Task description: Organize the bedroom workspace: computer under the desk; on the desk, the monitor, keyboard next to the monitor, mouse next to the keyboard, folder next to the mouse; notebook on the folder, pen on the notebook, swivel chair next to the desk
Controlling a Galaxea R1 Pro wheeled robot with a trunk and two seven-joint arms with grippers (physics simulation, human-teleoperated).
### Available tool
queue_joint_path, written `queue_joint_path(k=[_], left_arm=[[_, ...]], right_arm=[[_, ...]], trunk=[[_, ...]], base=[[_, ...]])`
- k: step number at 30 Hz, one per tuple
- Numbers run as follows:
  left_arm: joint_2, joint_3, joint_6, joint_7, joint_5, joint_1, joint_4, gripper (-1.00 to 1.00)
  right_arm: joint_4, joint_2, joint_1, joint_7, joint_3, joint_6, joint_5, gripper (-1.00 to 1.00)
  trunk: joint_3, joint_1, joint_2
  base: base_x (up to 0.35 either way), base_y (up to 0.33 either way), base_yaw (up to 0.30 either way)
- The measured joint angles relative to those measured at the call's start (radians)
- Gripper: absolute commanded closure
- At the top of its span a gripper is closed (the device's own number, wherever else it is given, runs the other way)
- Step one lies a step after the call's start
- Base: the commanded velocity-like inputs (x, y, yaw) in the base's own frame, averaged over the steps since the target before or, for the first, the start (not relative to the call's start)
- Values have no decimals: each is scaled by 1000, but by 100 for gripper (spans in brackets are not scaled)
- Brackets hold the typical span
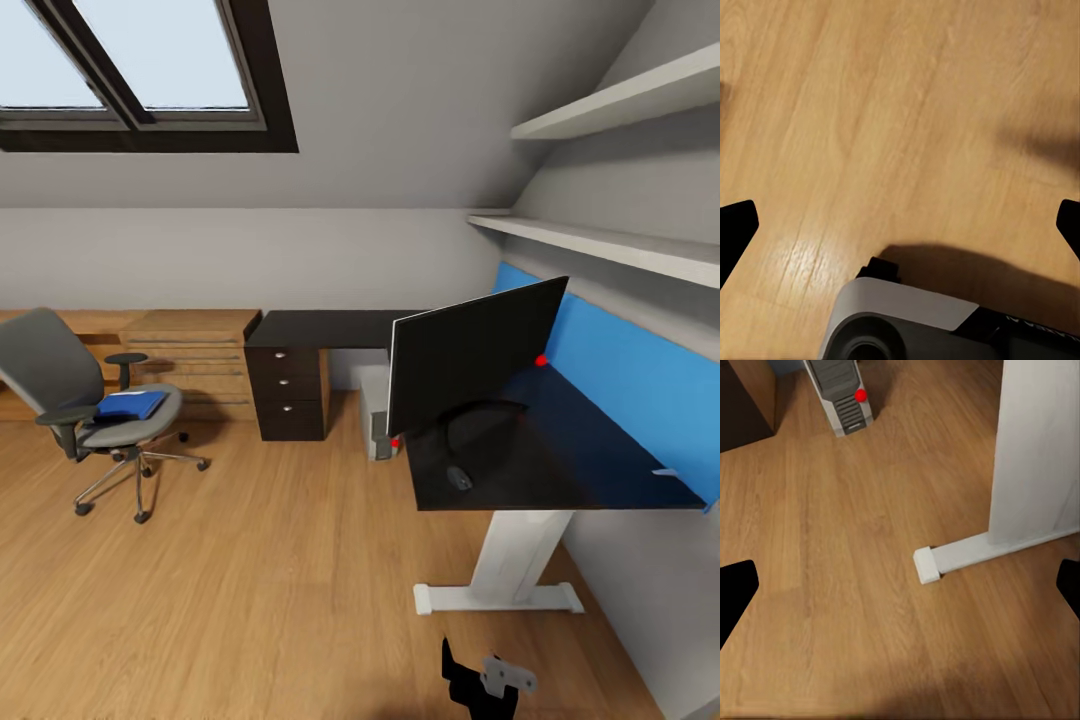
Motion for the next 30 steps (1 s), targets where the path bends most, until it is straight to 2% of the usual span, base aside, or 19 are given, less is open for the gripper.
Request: queue_joint_path(k=[17, 18, 21, 22, 23, 27, 30], left_arm=[[4, 1, 0, 2, 1, 0, 1, -100], [5, 1, 1, 3, 2, 0, -1, -100], [5, 2, 1, 3, 2, 0, -1, -100], [5, 2, 2, 3, 2, 0, -3, -100], [5, 1, 2, 3, 2, 0, -3, -100], [6, 1, 3, 3, 2, 0, -3, -100], [6, 1, 4, 3, 2, 0, -3, -100]], right_arm=[[-1, -1, 0, -2, 0, 1, -3, -100], [-2, -20, 0, -4, -6, 1, -8, -100], [-8, -27, 0, -4, -4, 0, -7, -100], [-61, -44, -1, -4, -10, 1, -16, -100], [-80, -47, -1, -4, -8, 2, -16, -100], [-212, -54, -1, -6, -18, 12, -15, -100], [-292, -55, 0, -7, -20, 45, -31, -100]], trunk=[[50, -61, 112], [53, -65, 119], [63, -77, 140], [66, -80, 147], [69, -84, 154], [82, -100, 182], [91, -111, 203]], base=[[-2, -3, 0], [0, 0, 0], [0, 0, 0], [0, 0, 0], [0, 0, 0], [0, 0, 0], [0, 0, 0]])
